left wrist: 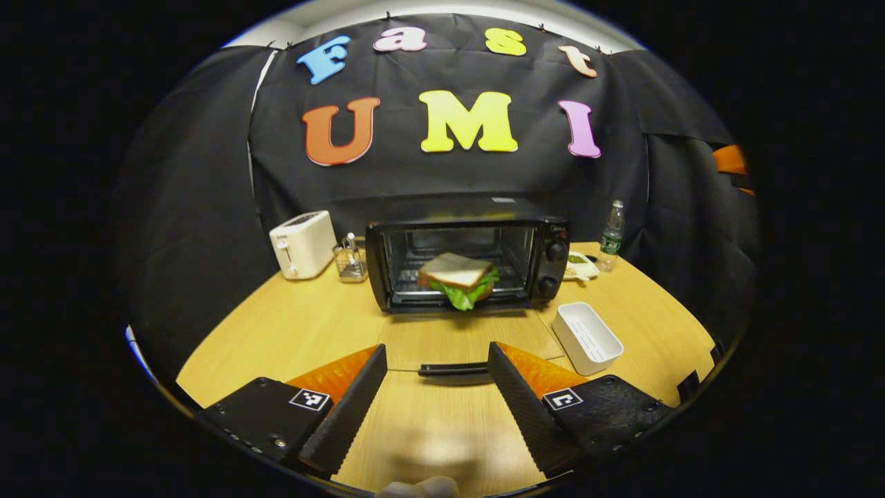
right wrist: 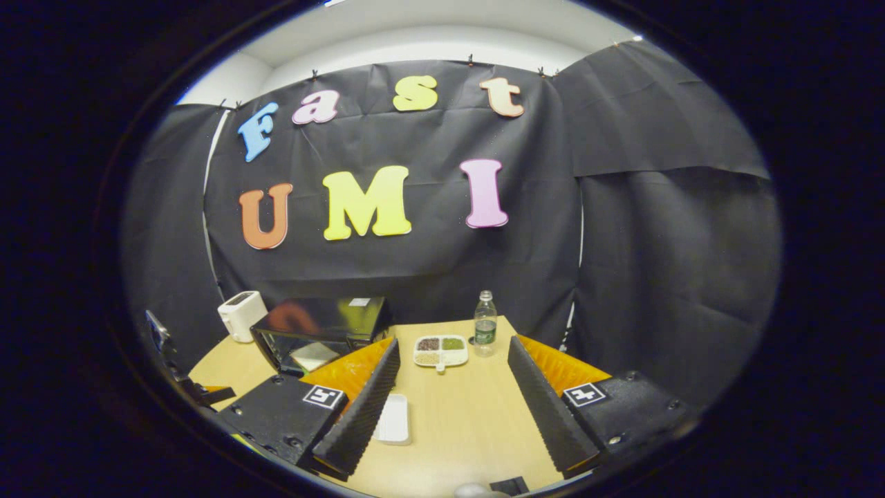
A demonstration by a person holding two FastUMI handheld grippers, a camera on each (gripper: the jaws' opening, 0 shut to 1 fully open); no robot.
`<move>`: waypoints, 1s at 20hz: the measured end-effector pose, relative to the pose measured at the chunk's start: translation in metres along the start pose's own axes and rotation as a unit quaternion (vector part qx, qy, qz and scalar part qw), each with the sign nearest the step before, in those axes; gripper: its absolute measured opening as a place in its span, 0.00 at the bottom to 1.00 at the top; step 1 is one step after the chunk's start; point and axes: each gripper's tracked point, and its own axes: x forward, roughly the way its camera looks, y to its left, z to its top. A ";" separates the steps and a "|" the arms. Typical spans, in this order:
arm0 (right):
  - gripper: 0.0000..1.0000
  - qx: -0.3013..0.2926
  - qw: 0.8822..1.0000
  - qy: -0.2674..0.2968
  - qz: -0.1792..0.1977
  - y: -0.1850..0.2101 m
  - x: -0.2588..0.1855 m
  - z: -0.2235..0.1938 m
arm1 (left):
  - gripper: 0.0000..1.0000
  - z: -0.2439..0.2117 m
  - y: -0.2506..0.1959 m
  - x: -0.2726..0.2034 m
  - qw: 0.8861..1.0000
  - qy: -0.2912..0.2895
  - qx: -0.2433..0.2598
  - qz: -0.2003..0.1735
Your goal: Open the electric oven with the left hand, put the food in, and close the electric oven.
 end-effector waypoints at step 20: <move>0.91 -0.006 0.996 0.064 -0.060 -0.047 -0.012 -0.032 | 0.96 -0.079 -0.027 0.085 0.995 0.096 -0.007 -0.014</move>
